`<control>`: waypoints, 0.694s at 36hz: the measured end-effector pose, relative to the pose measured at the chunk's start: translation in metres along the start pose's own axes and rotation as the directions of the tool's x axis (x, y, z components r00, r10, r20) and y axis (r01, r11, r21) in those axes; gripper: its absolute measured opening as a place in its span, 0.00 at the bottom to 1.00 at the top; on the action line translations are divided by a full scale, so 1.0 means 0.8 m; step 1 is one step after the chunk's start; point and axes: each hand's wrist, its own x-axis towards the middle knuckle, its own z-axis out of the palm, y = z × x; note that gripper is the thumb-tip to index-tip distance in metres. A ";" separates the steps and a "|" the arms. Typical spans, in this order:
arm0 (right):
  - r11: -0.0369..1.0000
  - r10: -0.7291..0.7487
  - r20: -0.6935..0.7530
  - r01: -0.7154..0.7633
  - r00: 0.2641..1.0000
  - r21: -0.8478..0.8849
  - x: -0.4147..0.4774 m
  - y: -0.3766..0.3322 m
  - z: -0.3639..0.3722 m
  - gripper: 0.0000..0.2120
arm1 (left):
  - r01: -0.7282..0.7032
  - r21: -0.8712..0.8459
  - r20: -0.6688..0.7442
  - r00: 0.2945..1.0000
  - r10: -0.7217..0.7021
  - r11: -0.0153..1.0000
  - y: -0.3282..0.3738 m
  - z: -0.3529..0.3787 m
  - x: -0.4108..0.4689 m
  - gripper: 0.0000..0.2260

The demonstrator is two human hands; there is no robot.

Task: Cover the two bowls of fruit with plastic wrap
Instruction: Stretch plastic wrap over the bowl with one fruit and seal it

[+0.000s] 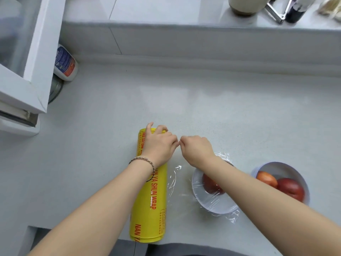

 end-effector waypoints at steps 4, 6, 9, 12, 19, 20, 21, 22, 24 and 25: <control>0.993 0.084 0.011 -0.085 0.996 0.085 0.004 -0.008 0.005 0.09 | 0.040 -0.050 -0.026 0.999 -0.041 0.998 0.001 0.003 0.001 0.11; 0.984 0.124 0.033 -0.127 0.992 0.127 0.008 -0.013 0.008 0.10 | 0.048 -0.070 -0.031 0.998 -0.050 0.996 -0.001 0.003 0.000 0.11; 0.963 0.165 0.058 -0.174 0.985 0.205 0.011 -0.020 0.008 0.09 | 0.048 -0.109 -0.062 0.997 -0.055 0.993 -0.007 0.005 0.000 0.11; 0.941 0.191 0.072 -0.204 0.979 0.270 0.012 -0.023 0.008 0.07 | 0.035 -0.103 -0.087 0.995 -0.044 0.994 -0.011 0.010 0.000 0.10; 0.892 0.247 0.138 -0.280 0.959 0.354 0.016 -0.025 0.010 0.14 | 0.036 -0.124 -0.100 0.994 -0.048 0.992 -0.016 0.011 -0.001 0.13; 0.884 0.253 0.144 -0.289 0.957 0.367 0.017 -0.026 0.010 0.14 | 0.036 -0.130 -0.104 0.993 -0.050 0.991 -0.017 0.011 -0.001 0.13; 0.877 0.260 0.148 -0.297 0.954 0.378 0.017 -0.027 0.010 0.13 | 0.039 -0.135 -0.106 0.993 -0.054 0.990 -0.018 0.011 -0.001 0.13; 0.871 0.264 0.151 -0.303 0.953 0.386 0.017 -0.027 0.009 0.12 | 0.040 -0.139 -0.111 0.992 -0.056 0.989 -0.019 0.012 -0.001 0.12; 0.868 0.270 0.152 -0.309 0.951 0.390 0.018 -0.028 0.009 0.12 | 0.042 -0.150 -0.122 0.991 -0.061 0.988 -0.020 0.012 -0.002 0.12; 0.867 0.272 0.154 -0.311 0.950 0.388 0.018 -0.029 0.009 0.13 | 0.045 -0.152 -0.122 0.990 -0.064 0.987 -0.021 0.012 -0.002 0.12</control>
